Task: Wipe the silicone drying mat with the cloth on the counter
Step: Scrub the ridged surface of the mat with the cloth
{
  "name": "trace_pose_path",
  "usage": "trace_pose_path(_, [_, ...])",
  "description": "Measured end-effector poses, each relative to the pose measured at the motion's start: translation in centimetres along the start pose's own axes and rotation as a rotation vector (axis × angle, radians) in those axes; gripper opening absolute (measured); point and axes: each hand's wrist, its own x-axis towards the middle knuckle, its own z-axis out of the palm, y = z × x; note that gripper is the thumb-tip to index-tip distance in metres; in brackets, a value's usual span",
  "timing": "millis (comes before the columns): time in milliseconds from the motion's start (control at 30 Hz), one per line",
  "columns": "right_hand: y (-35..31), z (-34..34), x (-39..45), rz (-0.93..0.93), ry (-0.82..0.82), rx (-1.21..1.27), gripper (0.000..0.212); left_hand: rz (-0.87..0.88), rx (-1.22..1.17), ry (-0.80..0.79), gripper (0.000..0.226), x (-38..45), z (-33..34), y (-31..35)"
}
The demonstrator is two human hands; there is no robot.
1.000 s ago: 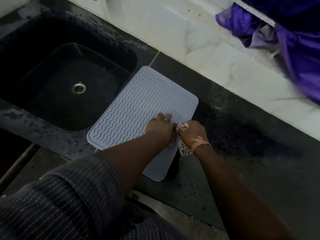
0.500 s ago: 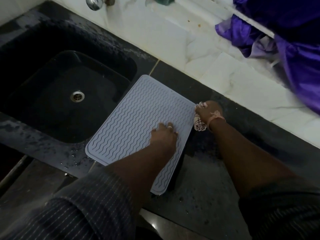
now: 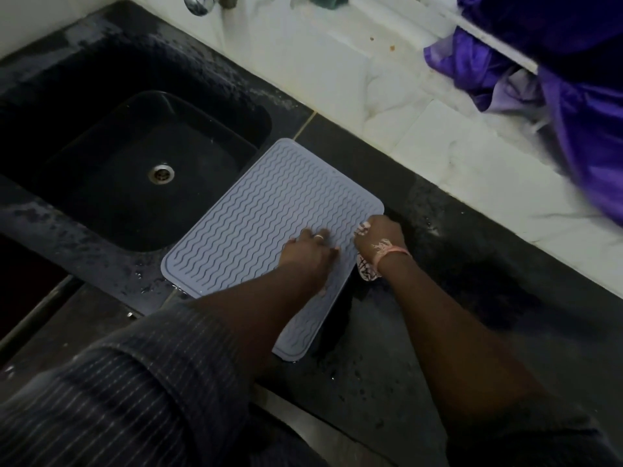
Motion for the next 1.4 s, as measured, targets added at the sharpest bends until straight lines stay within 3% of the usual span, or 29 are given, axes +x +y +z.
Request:
trace_pose_path(267, [-0.5, 3.1, -6.8, -0.042, -0.049, 0.044, 0.025, -0.030, -0.062, -0.042, 0.101, -0.6, 0.3, -0.1])
trace_pose_path(467, [-0.4, 1.7, -6.9, -0.011, -0.050, 0.156, 0.028, 0.024, -0.076, 0.115, 0.084, -3.4, 1.2, -0.8])
trace_pose_path(667, [-0.5, 3.1, -8.3, -0.042, -0.001, 0.149, 0.022, -0.002, 0.051, -0.051, 0.110, -5.1, 2.6, -0.6])
trace_pose_path(1033, [-1.2, 3.8, -9.8, 0.022, 0.002, 0.203, 0.025, -0.004, 0.032, -0.050, 0.111, -5.1, 2.6, -0.3])
trace_pose_path(1200, [-1.8, 4.0, -10.1, -0.020, 0.022, 0.157, 0.021, 0.008, -0.002, 0.030, 0.098, -5.9, 3.8, -0.1])
trace_pose_path(1400, [-2.0, 4.7, -11.6, -0.030, 0.030, 0.144, 0.021, -0.049, -0.057, -0.014, 0.084, -6.0, 2.6, 0.9])
